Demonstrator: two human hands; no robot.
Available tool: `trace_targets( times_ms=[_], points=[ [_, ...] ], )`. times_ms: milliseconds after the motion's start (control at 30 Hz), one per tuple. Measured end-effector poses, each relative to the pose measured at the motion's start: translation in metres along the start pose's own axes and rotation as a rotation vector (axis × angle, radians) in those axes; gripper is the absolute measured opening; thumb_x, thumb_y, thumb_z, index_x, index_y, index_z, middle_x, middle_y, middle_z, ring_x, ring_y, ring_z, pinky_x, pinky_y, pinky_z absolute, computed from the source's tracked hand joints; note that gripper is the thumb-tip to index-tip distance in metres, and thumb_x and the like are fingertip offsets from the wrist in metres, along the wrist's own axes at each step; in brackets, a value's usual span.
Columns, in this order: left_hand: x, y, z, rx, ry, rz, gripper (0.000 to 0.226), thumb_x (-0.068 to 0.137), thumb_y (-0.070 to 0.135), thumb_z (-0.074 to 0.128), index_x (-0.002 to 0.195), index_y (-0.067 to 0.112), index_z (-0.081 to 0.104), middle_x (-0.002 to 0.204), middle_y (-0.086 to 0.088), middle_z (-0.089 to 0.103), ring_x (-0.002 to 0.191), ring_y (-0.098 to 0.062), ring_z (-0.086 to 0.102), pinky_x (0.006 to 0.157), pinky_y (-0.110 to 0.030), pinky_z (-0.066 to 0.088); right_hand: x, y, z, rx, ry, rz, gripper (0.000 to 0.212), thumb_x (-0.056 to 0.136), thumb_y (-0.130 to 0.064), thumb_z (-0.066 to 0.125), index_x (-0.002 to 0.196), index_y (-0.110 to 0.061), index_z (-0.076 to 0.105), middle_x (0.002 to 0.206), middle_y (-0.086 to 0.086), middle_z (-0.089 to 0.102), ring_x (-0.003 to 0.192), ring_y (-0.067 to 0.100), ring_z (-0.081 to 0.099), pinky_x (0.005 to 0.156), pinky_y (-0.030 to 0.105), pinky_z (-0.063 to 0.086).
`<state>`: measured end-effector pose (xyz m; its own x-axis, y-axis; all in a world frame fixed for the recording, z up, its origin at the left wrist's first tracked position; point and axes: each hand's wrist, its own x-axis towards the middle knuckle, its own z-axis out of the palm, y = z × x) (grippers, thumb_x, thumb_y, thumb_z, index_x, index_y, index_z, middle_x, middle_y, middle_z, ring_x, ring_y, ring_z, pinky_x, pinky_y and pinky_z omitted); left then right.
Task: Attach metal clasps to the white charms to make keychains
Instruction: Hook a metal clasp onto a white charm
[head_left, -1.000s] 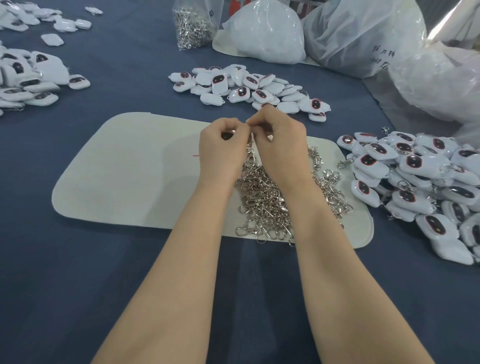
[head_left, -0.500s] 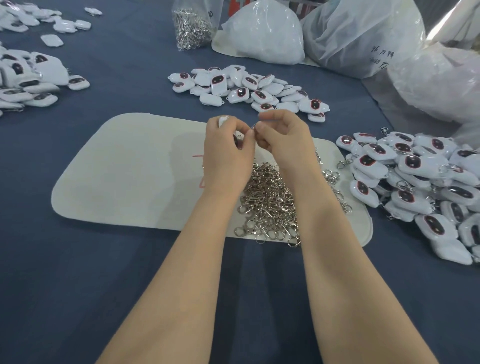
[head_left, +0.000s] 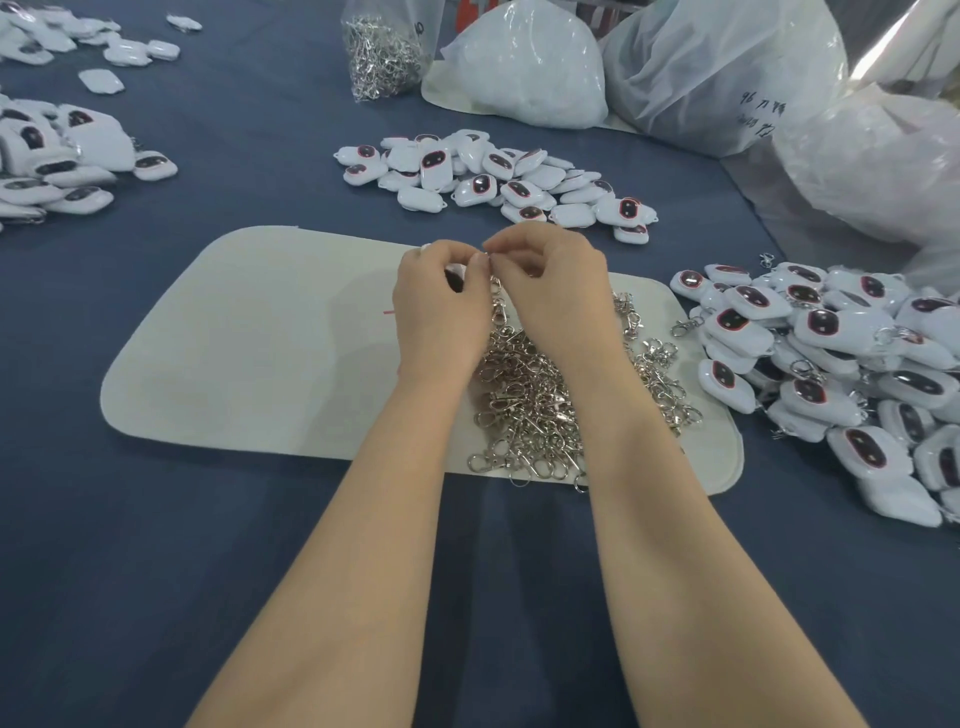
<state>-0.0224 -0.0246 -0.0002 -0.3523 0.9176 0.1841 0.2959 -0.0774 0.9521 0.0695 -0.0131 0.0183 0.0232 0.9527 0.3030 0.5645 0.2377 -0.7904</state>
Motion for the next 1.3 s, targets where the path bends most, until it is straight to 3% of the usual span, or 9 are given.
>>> trace_targets(
  times_ms=[67,200,300,400,533,700,900,1167,1300],
  points=[
    [-0.0013,-0.0018,0.0005,0.051,0.02,0.022,0.008,0.094,0.019,0.054,0.088,0.02,0.058,0.109,-0.007,0.06,0.071,0.0,0.05,0.068,-0.01,0.032,-0.0007,-0.0004,0.0004,-0.049,-0.019,-0.016,0.013,0.087,-0.014,0.06,0.091,-0.022,0.07,0.073,-0.016,0.064,0.074,-0.001,0.06,0.065,0.009,0.042],
    [-0.0009,-0.0013,0.0005,0.067,0.029,0.021,0.007,0.094,0.02,0.056,0.087,0.021,0.055,0.11,-0.006,0.06,0.072,0.0,0.05,0.069,-0.01,0.032,-0.0004,0.0024,-0.001,-0.101,-0.047,-0.032,0.007,0.086,-0.015,0.062,0.086,-0.017,0.068,0.075,-0.01,0.064,0.073,0.006,0.057,0.065,0.01,0.041],
    [0.0017,-0.0003,0.0003,-0.014,0.024,-0.021,0.005,0.091,0.021,0.059,0.087,0.019,0.061,0.104,-0.01,0.065,0.087,-0.016,0.06,0.085,-0.028,0.046,0.0017,0.0045,-0.0013,-0.069,-0.033,0.013,0.005,0.087,-0.019,0.063,0.083,-0.018,0.065,0.074,-0.013,0.061,0.073,0.005,0.056,0.065,0.015,0.042],
    [0.0008,0.0002,0.0,-0.048,-0.001,-0.05,0.007,0.091,0.02,0.059,0.087,0.018,0.064,0.098,-0.011,0.067,0.091,-0.023,0.063,0.087,-0.039,0.05,0.0046,0.0054,-0.0014,0.003,-0.02,0.065,0.005,0.087,-0.02,0.063,0.082,-0.018,0.064,0.075,-0.009,0.064,0.07,0.004,0.056,0.065,0.017,0.043],
    [0.0006,-0.0023,0.0008,-0.023,-0.018,-0.027,0.007,0.092,0.02,0.057,0.087,0.018,0.062,0.097,-0.01,0.067,0.09,-0.021,0.063,0.082,-0.03,0.048,0.0048,0.0065,-0.0016,0.033,-0.015,0.078,0.004,0.085,-0.018,0.064,0.083,-0.021,0.063,0.077,-0.009,0.064,0.07,0.002,0.057,0.066,0.016,0.044],
    [-0.0001,-0.0064,0.002,0.101,0.002,0.064,0.01,0.094,0.018,0.054,0.085,0.02,0.056,0.104,-0.007,0.062,0.077,-0.01,0.052,0.068,-0.012,0.031,0.0016,0.005,-0.0005,-0.018,-0.01,-0.003,0.013,0.084,-0.009,0.061,0.083,-0.022,0.057,0.082,-0.005,0.064,0.073,0.008,0.056,0.074,0.023,0.049],
    [0.0,-0.0064,0.0007,0.148,0.034,0.158,0.008,0.094,0.013,0.054,0.092,0.01,0.062,0.103,-0.002,0.052,0.074,-0.011,0.049,0.068,-0.012,0.03,0.0012,0.005,-0.0003,-0.038,-0.002,-0.045,0.012,0.084,-0.009,0.061,0.084,-0.02,0.057,0.081,-0.003,0.063,0.068,0.008,0.051,0.073,0.026,0.048],
    [-0.0003,-0.0049,0.0,0.199,0.058,0.184,0.01,0.094,0.01,0.053,0.094,0.007,0.062,0.104,-0.003,0.052,0.079,-0.012,0.048,0.07,-0.012,0.029,0.0021,0.0063,0.0036,-0.008,-0.025,-0.041,0.012,0.084,-0.007,0.063,0.084,-0.019,0.06,0.076,-0.011,0.06,0.07,0.004,0.052,0.07,0.013,0.044],
    [-0.001,-0.002,-0.0006,0.184,0.077,0.194,0.01,0.094,0.01,0.053,0.094,0.007,0.062,0.102,0.001,0.048,0.079,-0.011,0.047,0.069,-0.012,0.029,0.0,0.0055,0.0042,0.102,-0.002,-0.05,0.017,0.085,-0.005,0.062,0.089,-0.019,0.053,0.079,-0.005,0.061,0.076,0.014,0.058,0.071,0.016,0.046]
  ],
)
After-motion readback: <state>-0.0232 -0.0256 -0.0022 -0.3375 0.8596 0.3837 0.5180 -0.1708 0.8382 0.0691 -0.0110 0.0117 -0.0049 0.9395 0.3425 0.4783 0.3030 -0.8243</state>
